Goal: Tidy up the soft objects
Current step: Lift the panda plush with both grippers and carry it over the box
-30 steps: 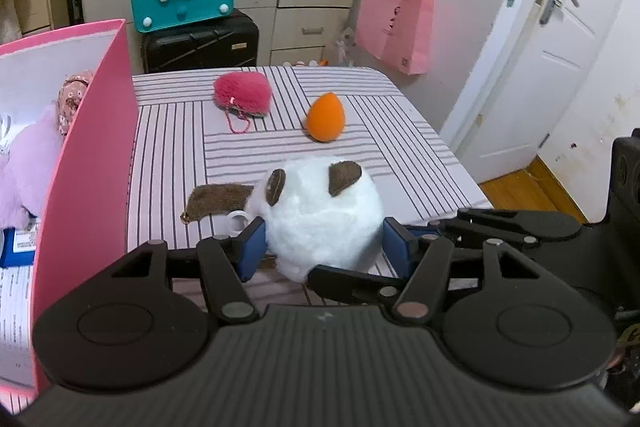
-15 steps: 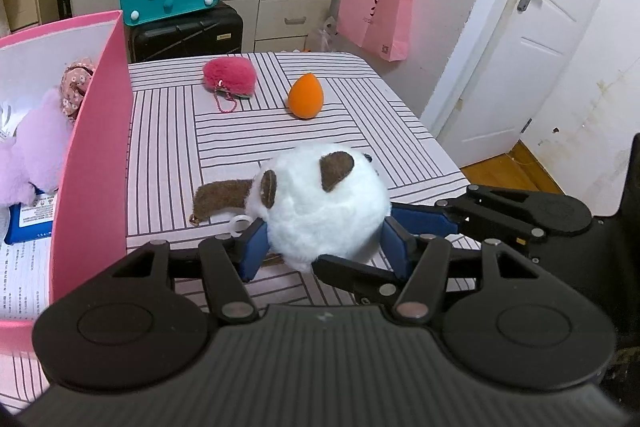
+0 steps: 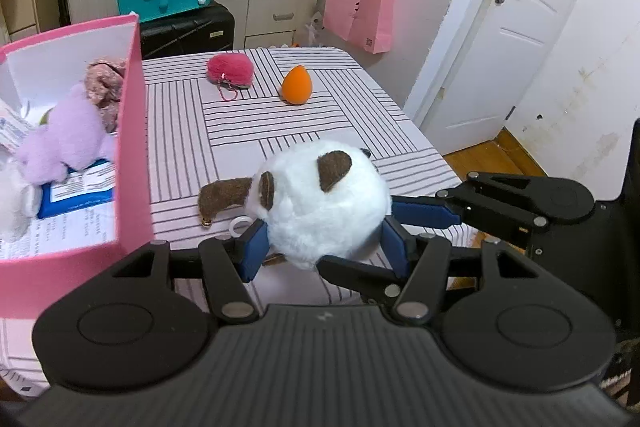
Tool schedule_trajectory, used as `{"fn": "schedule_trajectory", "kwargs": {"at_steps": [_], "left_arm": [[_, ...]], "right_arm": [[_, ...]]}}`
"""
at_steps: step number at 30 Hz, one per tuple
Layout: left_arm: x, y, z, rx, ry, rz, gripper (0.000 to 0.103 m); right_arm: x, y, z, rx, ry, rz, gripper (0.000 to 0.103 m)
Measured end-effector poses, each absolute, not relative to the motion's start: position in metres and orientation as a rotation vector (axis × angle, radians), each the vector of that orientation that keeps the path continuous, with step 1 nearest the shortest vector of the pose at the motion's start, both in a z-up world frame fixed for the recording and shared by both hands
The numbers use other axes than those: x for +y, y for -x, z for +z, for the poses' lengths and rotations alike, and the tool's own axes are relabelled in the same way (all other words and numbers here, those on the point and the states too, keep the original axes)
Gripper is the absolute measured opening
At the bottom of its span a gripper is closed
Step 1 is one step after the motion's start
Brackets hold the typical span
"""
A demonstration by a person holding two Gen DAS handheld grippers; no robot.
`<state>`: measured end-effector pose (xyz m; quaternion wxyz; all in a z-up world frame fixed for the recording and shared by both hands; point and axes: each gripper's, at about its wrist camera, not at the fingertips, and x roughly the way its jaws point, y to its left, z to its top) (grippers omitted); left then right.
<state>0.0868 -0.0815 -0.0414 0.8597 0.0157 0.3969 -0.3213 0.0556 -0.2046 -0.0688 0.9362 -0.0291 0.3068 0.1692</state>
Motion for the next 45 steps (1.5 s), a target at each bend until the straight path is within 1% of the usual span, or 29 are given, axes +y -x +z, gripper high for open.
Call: {"fn": "schedule_trajectory", "kwargs": {"at_steps": [8, 17, 25, 37, 41, 45], "left_arm": [[-0.048, -0.063, -0.025, 0.885, -0.03, -0.69, 0.058], [-0.002, -0.031, -0.002, 0.863, -0.03, -0.638, 0.058], [0.031, -0.022, 0.014, 0.863, -0.025, -0.58, 0.058], [0.061, -0.053, 0.035, 0.734, -0.015, -0.537, 0.057], [0.069, -0.074, 0.047, 0.676, -0.002, -0.538, 0.057], [0.076, -0.102, 0.053, 0.663, 0.035, -0.548, 0.057]], "right_arm": [[-0.174, -0.027, -0.049, 0.638, 0.13, 0.396, 0.055], [-0.133, -0.002, -0.023, 0.62, 0.219, 0.497, 0.055], [-0.096, 0.009, -0.004, 0.598, 0.3, 0.591, 0.055], [-0.066, -0.024, 0.014, 0.515, 0.328, 0.607, 0.055], [-0.059, -0.044, 0.027, 0.47, 0.368, 0.602, 0.055], [-0.055, -0.07, 0.038, 0.435, 0.359, 0.59, 0.055]]}}
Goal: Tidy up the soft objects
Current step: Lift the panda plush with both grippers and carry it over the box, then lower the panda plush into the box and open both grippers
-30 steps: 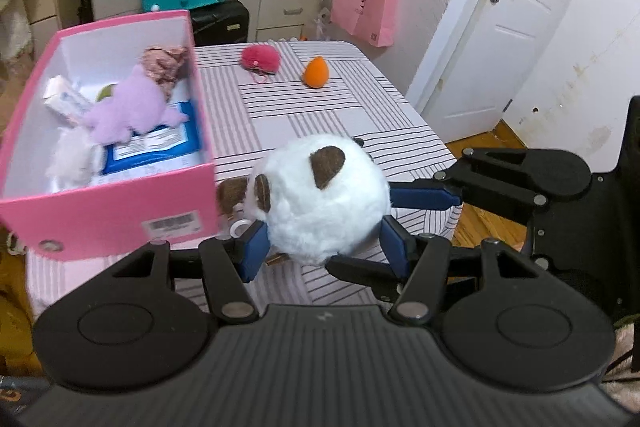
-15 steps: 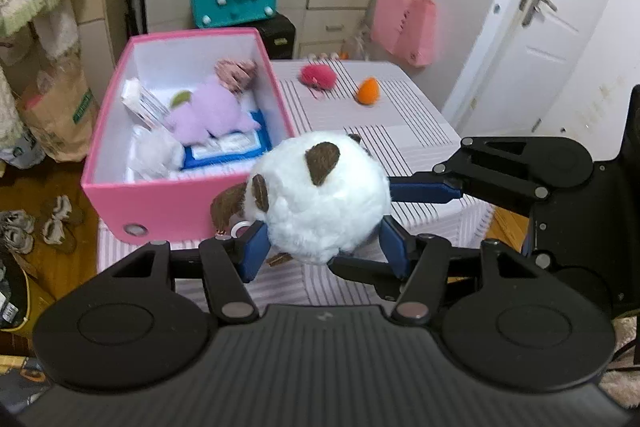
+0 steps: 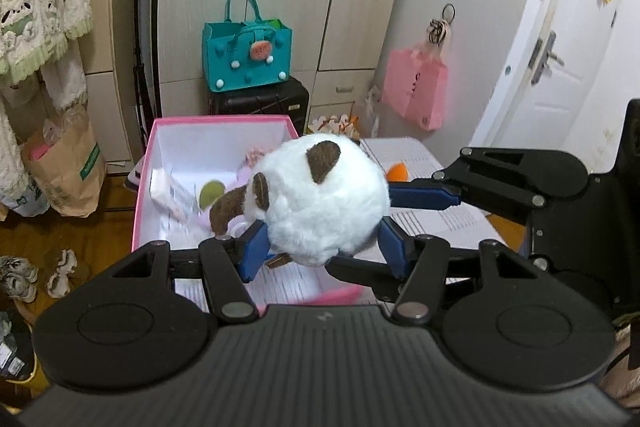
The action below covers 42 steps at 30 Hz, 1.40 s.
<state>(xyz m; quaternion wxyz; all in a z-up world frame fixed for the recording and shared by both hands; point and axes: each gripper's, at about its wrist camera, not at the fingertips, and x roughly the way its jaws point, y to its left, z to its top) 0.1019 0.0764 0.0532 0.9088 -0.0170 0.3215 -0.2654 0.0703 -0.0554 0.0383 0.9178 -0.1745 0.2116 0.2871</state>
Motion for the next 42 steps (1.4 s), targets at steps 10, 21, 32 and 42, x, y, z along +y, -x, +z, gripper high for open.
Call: {"fn": "schedule_trajectory", "kwargs": {"at_steps": [10, 21, 32, 42], "left_arm": [[0.09, -0.182, 0.036, 0.705, 0.134, -0.522, 0.058], [0.101, -0.264, -0.01, 0.807, 0.219, -0.46, 0.059], [0.109, -0.286, -0.025, 0.791, 0.25, -0.404, 0.057], [0.113, -0.26, -0.016, 0.734, 0.151, -0.346, 0.057]], "right_arm": [[-0.047, -0.15, 0.038, 0.467, 0.303, 0.595, 0.055], [-0.046, -0.24, -0.005, 0.576, 0.149, 0.652, 0.055], [-0.044, -0.282, -0.029, 0.617, 0.103, 0.657, 0.055], [-0.062, -0.271, -0.027, 0.614, 0.091, 0.618, 0.055]]}}
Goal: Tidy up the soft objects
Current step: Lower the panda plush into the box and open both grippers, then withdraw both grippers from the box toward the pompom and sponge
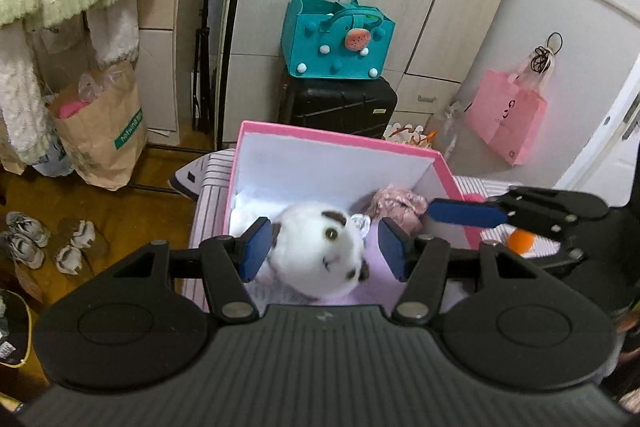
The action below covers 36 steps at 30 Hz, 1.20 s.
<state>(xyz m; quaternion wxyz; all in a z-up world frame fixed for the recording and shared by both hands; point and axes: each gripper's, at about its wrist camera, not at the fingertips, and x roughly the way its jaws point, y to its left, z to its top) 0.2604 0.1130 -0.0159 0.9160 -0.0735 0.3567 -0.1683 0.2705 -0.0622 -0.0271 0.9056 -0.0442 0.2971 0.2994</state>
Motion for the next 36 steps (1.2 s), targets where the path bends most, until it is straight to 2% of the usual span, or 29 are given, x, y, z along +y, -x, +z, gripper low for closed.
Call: {"fn": "schedule_trajectory", "kwargs": {"at_steps": [28, 36], "left_arm": [[0.091, -0.123, 0.043, 0.746, -0.038, -0.463, 0.07], [0.079, -0.089, 0.047, 0.79, -0.056, -0.526, 0.07]], "right_arm": [[-0.105, -0.128, 0.035, 0.654, 0.065, 0.701, 0.058], [-0.122, -0.096, 0.046, 0.671, 0.065, 0.709, 0.058]]}}
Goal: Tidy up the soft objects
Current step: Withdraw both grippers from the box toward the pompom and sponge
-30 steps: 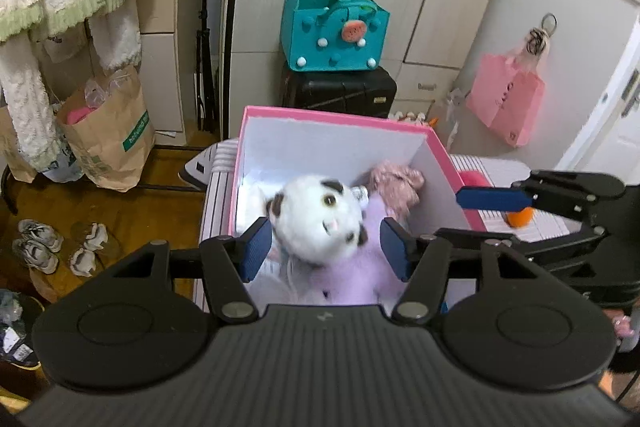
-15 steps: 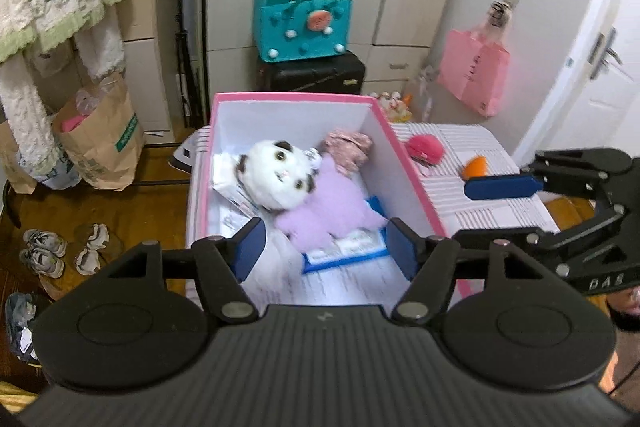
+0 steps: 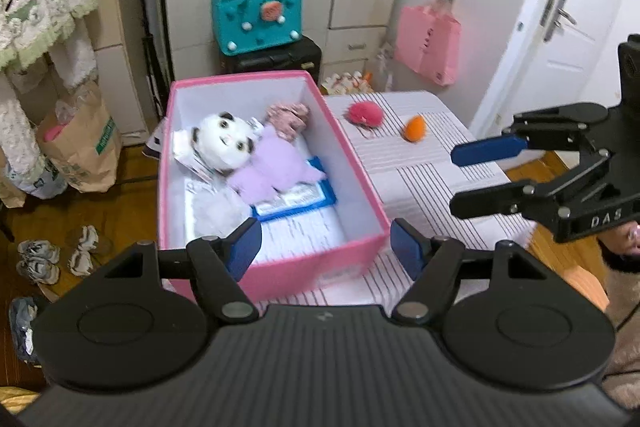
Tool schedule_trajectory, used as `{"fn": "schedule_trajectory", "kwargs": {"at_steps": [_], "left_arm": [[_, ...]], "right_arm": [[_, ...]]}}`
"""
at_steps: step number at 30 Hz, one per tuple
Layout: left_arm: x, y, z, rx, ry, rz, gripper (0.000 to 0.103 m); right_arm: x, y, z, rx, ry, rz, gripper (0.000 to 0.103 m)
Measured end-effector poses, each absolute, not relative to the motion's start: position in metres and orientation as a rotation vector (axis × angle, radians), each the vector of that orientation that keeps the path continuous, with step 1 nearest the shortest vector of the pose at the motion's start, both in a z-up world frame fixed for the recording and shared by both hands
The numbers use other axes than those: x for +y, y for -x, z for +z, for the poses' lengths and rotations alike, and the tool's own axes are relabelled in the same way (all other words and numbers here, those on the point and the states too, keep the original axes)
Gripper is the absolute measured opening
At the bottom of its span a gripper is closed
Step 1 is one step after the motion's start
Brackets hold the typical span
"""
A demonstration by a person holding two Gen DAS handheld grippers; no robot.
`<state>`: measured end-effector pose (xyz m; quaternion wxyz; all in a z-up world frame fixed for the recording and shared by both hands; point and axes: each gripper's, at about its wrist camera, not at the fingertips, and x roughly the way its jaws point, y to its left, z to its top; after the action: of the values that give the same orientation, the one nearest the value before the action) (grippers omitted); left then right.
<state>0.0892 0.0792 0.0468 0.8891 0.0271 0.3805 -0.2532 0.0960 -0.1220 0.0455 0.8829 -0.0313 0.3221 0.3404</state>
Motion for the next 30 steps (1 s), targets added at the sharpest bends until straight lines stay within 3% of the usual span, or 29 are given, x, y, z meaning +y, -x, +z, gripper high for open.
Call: {"fn": "schedule_trajectory", "kwargs": {"at_steps": [22, 30], "left_arm": [[0.014, -0.071, 0.016, 0.914, -0.246, -0.64, 0.072], [-0.031, -0.074, 0.008, 0.863, -0.227, -0.715, 0.072]], "right_arm": [[-0.19, -0.036, 0.01, 0.73, 0.065, 0.63, 0.059], [-0.226, -0.035, -0.009, 0.695, 0.075, 0.584, 0.06]]}}
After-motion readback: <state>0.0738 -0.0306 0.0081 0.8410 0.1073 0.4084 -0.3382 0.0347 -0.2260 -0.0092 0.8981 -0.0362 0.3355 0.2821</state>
